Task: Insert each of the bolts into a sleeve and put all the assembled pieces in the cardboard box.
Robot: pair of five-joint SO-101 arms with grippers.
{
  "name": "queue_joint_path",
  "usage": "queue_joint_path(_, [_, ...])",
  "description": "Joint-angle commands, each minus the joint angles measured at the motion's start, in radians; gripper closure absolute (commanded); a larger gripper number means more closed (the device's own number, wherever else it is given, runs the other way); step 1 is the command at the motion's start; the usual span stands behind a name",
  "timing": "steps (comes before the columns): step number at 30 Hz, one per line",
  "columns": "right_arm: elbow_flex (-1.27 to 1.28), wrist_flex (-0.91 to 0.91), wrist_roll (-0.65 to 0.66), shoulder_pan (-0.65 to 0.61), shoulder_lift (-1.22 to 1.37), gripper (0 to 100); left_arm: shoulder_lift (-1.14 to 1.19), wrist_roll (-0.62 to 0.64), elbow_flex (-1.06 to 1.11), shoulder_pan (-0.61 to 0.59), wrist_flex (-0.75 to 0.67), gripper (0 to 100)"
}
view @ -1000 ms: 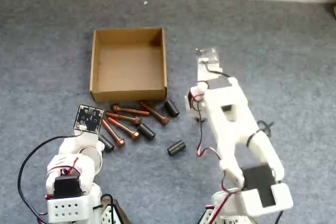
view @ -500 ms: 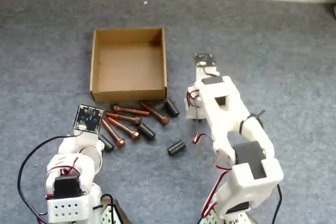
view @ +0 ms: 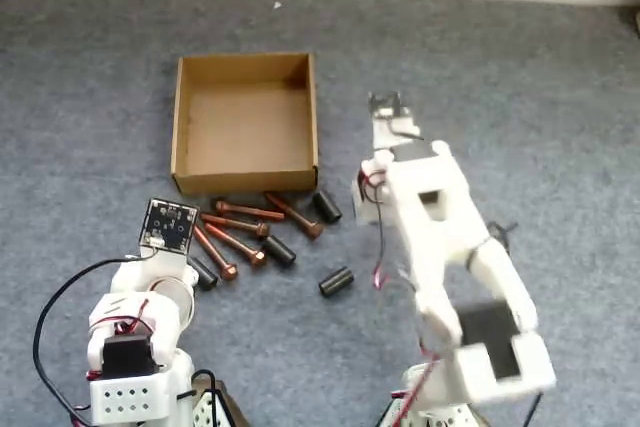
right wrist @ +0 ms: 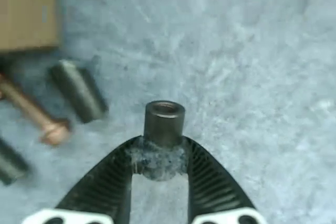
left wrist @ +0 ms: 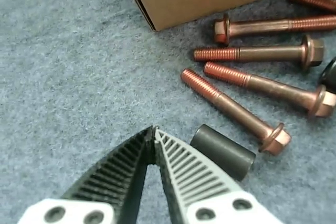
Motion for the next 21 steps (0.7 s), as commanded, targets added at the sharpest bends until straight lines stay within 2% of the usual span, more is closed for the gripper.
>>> queue_joint_path(1, [0.101,-0.01,0.011,0.005,-0.265,99.4,-0.002,-0.003,-0.022,-0.015,-0.002,99])
queue_joint_path(4, [0.216,-0.042,0.017,0.005,-0.429,99.4,-0.002,-0.008,-0.079,-0.015,0.046,99])
queue_joint_path(8, [0.329,-0.05,0.018,0.005,-0.581,99.4,0.002,-0.092,-0.151,-0.028,0.052,99])
queue_joint_path(13, [0.42,-0.051,0.018,0.005,-0.641,99.4,0.005,-0.092,-0.308,-0.024,0.055,99])
queue_joint_path(15, [0.44,-0.054,0.011,0.005,-0.641,99.4,0.015,-0.092,-0.375,-0.024,0.066,95])
queue_joint_path(18, [0.487,-0.11,0.011,0.005,-0.641,99.4,0.12,-0.094,-0.476,-0.021,0.1,88])
queue_joint_path(21, [0.55,-0.191,0.011,0.005,-0.641,99.4,0.315,-0.094,-0.584,-0.016,0.115,88])
